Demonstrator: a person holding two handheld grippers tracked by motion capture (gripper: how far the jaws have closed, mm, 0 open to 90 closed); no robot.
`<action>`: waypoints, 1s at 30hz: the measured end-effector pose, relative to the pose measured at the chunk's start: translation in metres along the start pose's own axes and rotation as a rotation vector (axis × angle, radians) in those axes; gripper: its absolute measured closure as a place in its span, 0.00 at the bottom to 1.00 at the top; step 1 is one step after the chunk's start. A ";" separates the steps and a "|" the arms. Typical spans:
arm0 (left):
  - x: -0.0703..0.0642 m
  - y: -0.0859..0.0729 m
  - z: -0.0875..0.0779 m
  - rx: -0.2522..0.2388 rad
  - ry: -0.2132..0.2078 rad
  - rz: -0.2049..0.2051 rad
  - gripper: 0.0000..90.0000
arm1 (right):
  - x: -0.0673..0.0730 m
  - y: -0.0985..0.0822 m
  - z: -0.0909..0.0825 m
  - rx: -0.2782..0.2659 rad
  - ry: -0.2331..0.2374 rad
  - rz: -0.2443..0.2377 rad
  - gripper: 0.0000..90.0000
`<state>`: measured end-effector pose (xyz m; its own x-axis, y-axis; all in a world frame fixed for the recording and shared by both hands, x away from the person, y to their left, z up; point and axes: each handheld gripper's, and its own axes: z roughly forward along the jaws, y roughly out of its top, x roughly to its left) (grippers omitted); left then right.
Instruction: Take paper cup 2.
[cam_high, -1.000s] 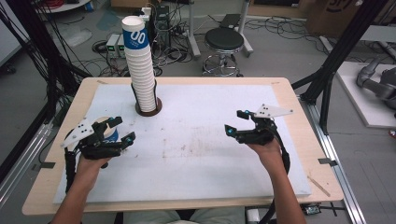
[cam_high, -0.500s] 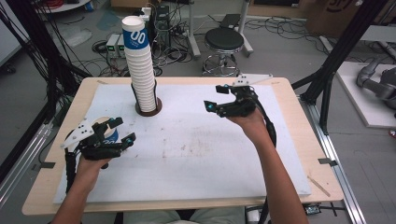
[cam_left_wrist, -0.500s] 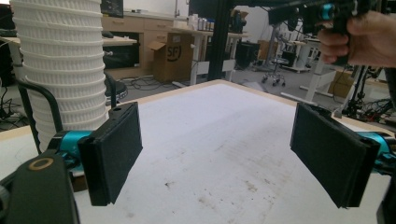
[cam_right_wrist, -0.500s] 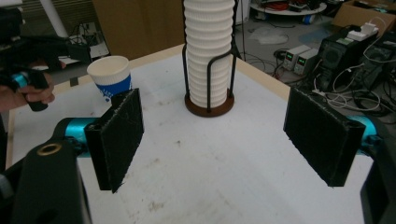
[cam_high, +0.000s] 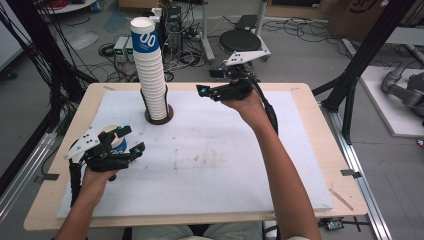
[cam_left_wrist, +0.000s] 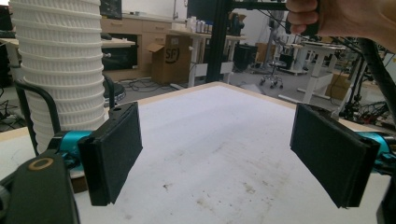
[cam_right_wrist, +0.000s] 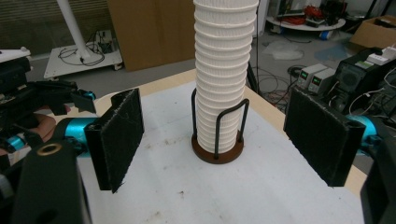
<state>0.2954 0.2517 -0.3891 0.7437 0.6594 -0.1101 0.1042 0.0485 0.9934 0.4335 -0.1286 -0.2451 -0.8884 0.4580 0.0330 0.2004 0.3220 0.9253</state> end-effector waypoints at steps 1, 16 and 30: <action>0.000 0.000 0.000 -0.003 0.000 -0.003 0.18 | 0.000 0.003 0.003 -0.001 0.003 0.000 0.23; 0.003 -0.001 -0.004 -0.013 -0.001 -0.015 0.19 | -0.005 0.063 0.053 0.022 0.024 -0.030 0.23; 0.007 -0.004 -0.008 -0.024 0.005 -0.030 0.19 | -0.018 0.105 0.101 0.048 0.018 -0.006 0.23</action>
<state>0.2949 0.2617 -0.3938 0.7370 0.6612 -0.1401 0.1107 0.0864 0.9901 0.5120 -0.0194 -0.1869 -0.8969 0.4407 0.0351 0.2146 0.3644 0.9062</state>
